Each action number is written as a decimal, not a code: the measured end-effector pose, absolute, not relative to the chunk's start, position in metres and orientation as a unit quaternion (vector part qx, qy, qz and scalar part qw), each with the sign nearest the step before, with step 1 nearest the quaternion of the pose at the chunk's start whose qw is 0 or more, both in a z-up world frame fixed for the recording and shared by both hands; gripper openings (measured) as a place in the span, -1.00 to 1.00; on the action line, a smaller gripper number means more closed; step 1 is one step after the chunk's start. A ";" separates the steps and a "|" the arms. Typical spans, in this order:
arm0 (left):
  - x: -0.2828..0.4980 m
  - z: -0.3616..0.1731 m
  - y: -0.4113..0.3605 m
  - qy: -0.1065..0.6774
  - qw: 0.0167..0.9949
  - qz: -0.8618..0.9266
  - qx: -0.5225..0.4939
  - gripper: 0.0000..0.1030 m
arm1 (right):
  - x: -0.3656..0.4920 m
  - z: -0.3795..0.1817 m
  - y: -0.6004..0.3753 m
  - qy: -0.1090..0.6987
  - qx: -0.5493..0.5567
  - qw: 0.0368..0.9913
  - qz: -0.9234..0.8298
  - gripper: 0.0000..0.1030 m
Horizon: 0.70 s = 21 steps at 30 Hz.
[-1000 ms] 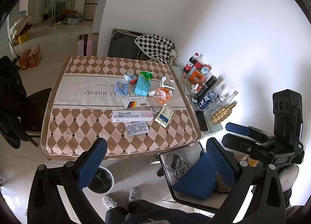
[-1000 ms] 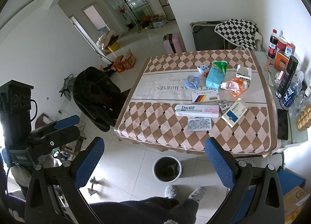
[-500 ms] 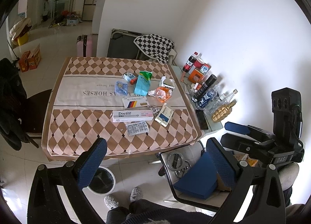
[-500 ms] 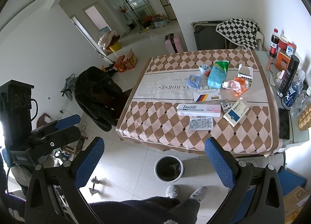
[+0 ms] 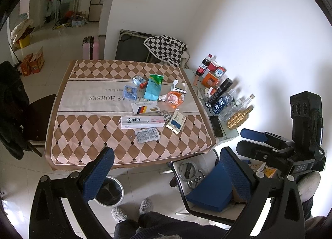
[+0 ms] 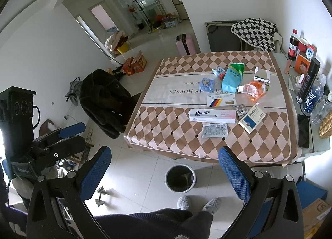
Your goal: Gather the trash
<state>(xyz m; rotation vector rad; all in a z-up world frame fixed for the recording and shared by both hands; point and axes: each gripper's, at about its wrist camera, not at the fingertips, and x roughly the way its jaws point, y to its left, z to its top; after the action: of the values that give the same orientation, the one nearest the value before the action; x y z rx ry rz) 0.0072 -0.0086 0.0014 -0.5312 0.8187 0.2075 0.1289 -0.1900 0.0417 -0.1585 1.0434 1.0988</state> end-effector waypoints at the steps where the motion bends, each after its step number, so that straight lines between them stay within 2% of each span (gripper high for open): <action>1: 0.007 0.001 -0.009 0.393 0.878 0.100 -0.255 1.00 | 0.128 0.042 -0.190 0.473 -0.072 0.724 0.498 1.00; 21: -0.005 -0.005 -0.006 0.395 0.878 0.100 -0.251 1.00 | 0.123 0.033 -0.192 0.479 -0.070 0.721 0.496 1.00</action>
<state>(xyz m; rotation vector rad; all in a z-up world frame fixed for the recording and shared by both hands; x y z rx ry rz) -0.0047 -0.0058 -0.0045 -0.5234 0.8239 0.2088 0.1228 -0.1918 0.0332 -0.1544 1.0592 1.0967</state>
